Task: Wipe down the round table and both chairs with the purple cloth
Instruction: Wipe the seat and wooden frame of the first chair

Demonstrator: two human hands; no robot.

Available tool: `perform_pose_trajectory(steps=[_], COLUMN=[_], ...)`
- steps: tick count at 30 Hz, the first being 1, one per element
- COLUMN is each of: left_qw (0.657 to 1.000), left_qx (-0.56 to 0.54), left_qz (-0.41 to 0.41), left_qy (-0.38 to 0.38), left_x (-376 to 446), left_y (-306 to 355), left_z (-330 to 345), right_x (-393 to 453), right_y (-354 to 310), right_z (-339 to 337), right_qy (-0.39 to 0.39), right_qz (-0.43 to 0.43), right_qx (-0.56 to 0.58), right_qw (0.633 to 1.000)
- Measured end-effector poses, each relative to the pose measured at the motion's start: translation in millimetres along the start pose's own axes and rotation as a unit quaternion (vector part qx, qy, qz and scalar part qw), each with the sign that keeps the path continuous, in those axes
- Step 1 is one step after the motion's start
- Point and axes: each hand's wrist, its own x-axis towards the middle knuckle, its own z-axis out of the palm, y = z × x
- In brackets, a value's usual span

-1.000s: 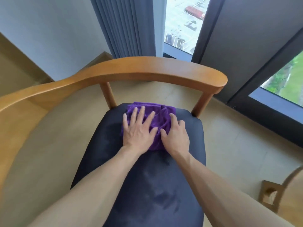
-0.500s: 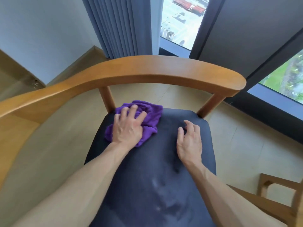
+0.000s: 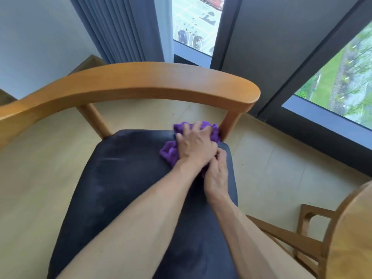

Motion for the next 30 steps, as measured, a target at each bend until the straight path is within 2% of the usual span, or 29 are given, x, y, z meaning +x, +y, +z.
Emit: perform_pose_trajectory(steps=[2,4,6,9,11,13,15,17,18,20,22,24,27,28,30], left_qw=[0.996,0.987,0.982,0.993,0.998,0.998,0.996,0.987,0.980,0.980,0.991,0.997,0.994,0.985,0.944], left_qx=[-0.002,0.014,0.033,0.043,0.034,0.027,0.040,0.024,0.007,-0.009,-0.009,-0.014,-0.039,-0.034,-0.013], left_qz=[0.087,0.159,0.185,0.105,0.025,-0.019,-0.049,-0.136,-0.172,-0.175,-0.099,-0.013,0.099,0.167,0.329], left_qy=[-0.014,-0.015,-0.011,0.008,0.036,0.051,0.062,0.088,0.098,0.097,0.086,0.079,0.034,0.014,-0.037], left_x=[2,7,10,12,9,5,4,6,6,5,-3,-20,-56,-69,-86], left_y=[-4,-35,-72,-135,-182,-207,-200,-175,-158,-117,-66,-20,13,12,0], left_z=[0,-9,-22,-47,-63,-71,-65,-55,-50,-36,-21,-4,14,18,18], right_x=[-1,0,3,4,6,8,10,11,12,20,30,36,37,35,27], right_y=[-2,-3,-4,-6,-7,-8,-9,-13,-17,-27,-34,-33,-21,-17,-10], right_z=[-1,-1,3,8,9,10,11,11,9,-4,-26,-49,-75,-81,-88], right_qy=[0.017,0.024,0.029,0.023,0.023,0.031,0.034,0.017,0.003,-0.028,-0.028,0.014,0.086,0.099,0.131], right_qz=[0.007,-0.012,-0.019,-0.010,0.007,0.014,0.027,0.066,0.100,0.182,0.226,0.218,0.163,0.146,0.135], right_qx=[0.006,-0.039,-0.083,-0.139,-0.148,-0.147,-0.138,-0.095,-0.044,0.088,0.157,0.140,-0.001,-0.059,-0.144], right_qw=[1.000,0.999,0.996,0.990,0.989,0.989,0.989,0.993,0.994,0.979,0.961,0.966,0.983,0.983,0.972])
